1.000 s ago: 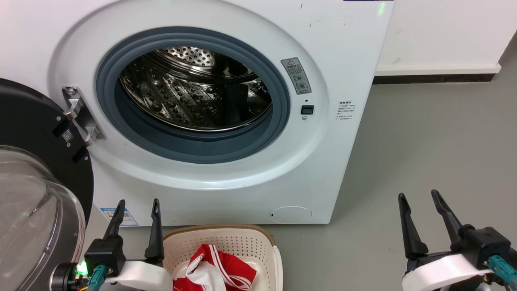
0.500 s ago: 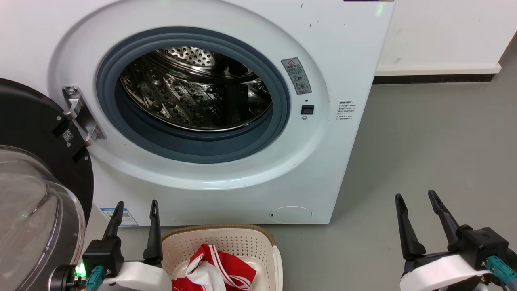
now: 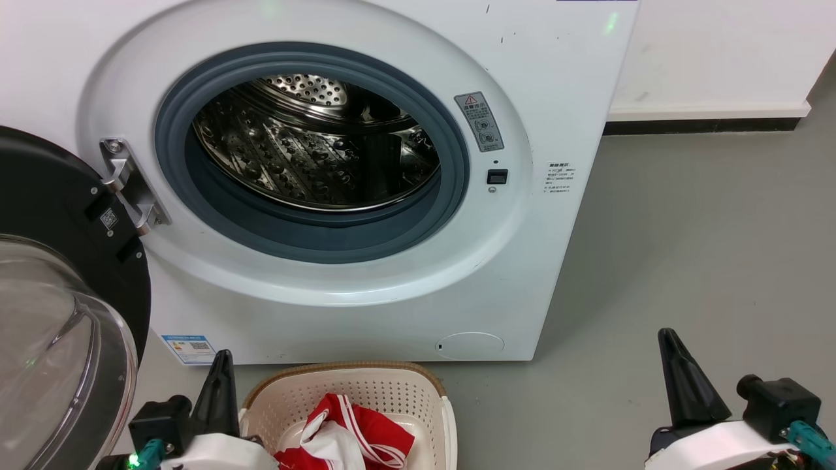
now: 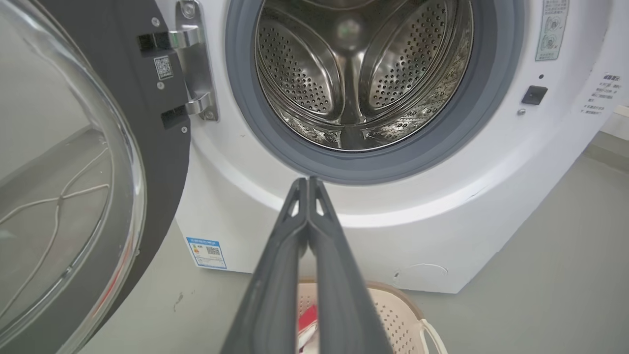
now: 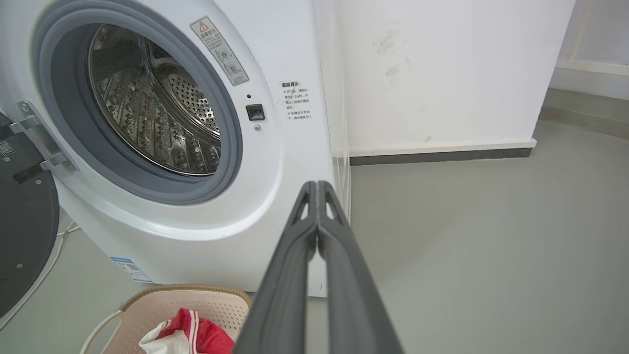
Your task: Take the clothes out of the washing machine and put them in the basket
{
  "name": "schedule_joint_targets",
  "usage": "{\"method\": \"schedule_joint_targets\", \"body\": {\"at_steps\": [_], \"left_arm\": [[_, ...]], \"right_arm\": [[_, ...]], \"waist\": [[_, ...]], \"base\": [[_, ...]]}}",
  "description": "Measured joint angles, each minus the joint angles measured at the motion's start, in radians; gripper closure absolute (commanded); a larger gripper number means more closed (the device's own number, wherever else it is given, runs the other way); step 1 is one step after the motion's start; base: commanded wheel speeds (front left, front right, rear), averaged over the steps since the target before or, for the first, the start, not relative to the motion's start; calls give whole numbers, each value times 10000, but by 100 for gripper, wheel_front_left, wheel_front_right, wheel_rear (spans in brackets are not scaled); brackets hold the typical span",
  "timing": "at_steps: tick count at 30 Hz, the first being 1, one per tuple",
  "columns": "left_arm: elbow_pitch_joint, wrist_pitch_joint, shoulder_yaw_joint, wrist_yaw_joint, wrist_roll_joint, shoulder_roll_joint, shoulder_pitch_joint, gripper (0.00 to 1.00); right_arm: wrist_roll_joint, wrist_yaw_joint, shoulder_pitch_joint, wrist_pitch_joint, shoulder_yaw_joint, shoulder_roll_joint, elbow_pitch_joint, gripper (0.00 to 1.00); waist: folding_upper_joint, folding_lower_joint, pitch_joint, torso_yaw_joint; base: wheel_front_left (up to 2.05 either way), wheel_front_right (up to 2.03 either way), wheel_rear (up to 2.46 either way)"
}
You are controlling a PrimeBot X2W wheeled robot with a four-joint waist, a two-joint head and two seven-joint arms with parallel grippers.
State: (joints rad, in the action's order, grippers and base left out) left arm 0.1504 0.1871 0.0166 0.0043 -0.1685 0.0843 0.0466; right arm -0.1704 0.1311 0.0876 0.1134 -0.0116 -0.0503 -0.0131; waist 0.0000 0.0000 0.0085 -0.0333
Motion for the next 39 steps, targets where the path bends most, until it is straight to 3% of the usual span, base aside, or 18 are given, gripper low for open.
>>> {"method": "schedule_joint_targets", "body": {"at_steps": [21,39], "left_arm": [[190,-742,215,-330,-3885,-65,-316,100],[385,-1323,399,-591,-6523,-148,-571,100]], "right_arm": [[-4144,-2,-407,-370,23,-190,-631,100],[-6861,-2,-708,-694,130,-276,-1041,100]], "waist": [[0,0,-10,58],[0,0,-18,106]], "base": [[0,0,0],[0,0,0]]}}
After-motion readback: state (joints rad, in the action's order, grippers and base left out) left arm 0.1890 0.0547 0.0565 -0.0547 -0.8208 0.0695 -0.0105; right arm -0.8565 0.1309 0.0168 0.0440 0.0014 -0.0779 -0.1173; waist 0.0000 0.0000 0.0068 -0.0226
